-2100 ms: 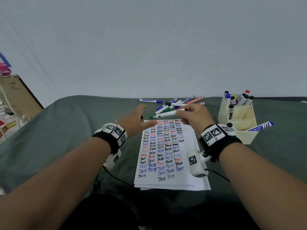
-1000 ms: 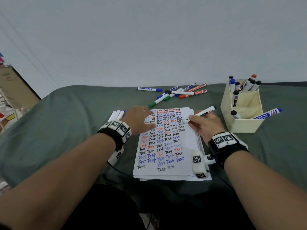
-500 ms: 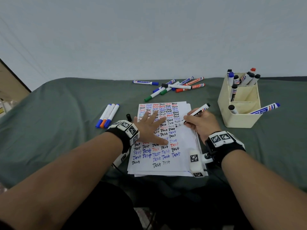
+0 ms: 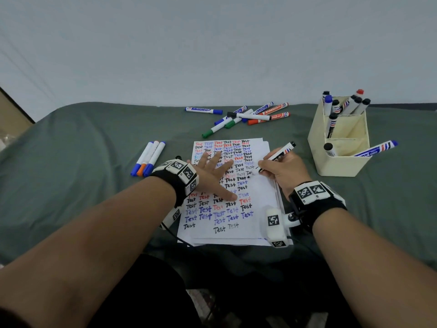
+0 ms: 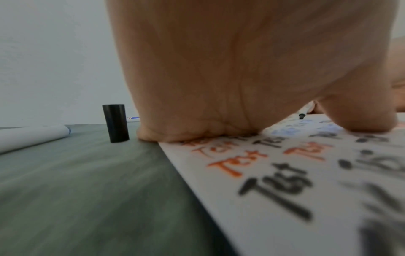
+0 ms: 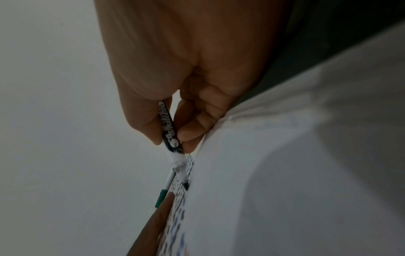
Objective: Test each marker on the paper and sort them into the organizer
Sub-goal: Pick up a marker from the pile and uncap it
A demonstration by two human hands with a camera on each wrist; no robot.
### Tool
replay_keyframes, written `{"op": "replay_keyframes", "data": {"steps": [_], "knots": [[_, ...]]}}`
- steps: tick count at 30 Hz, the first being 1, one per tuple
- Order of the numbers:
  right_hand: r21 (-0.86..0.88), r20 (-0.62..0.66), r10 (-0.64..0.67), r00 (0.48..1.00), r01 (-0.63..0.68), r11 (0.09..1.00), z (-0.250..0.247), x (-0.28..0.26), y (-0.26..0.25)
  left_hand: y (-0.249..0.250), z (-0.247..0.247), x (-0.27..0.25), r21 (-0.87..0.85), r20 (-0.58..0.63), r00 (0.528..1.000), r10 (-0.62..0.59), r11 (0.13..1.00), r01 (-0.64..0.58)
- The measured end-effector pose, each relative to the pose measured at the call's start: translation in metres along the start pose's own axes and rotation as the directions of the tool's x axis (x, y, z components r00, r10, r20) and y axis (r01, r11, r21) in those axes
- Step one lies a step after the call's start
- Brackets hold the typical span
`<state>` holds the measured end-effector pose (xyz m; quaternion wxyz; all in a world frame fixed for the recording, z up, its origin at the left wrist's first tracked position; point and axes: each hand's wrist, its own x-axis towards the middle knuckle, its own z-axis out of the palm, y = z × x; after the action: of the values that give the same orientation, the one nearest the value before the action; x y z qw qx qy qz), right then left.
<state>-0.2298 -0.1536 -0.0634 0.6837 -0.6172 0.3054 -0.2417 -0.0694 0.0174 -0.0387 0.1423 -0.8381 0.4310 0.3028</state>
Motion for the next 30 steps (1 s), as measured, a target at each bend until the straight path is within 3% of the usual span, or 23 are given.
{"op": "replay_keyframes", "data": {"steps": [10, 30], "knots": [[0.070, -0.021, 0.009, 1.000, -0.008, 0.998, 0.0010, -0.0020, -0.0007, 0.0001, 0.0039, 0.0006, -0.011, -0.027, 1.000, 0.004, 1.000, -0.005], [-0.020, -0.020, -0.041, 0.999, 0.041, 0.999, -0.0013, -0.0016, -0.0003, 0.0013, 0.0049, -0.0026, -0.004, -0.048, 0.999, 0.008, 1.000, -0.008]]}}
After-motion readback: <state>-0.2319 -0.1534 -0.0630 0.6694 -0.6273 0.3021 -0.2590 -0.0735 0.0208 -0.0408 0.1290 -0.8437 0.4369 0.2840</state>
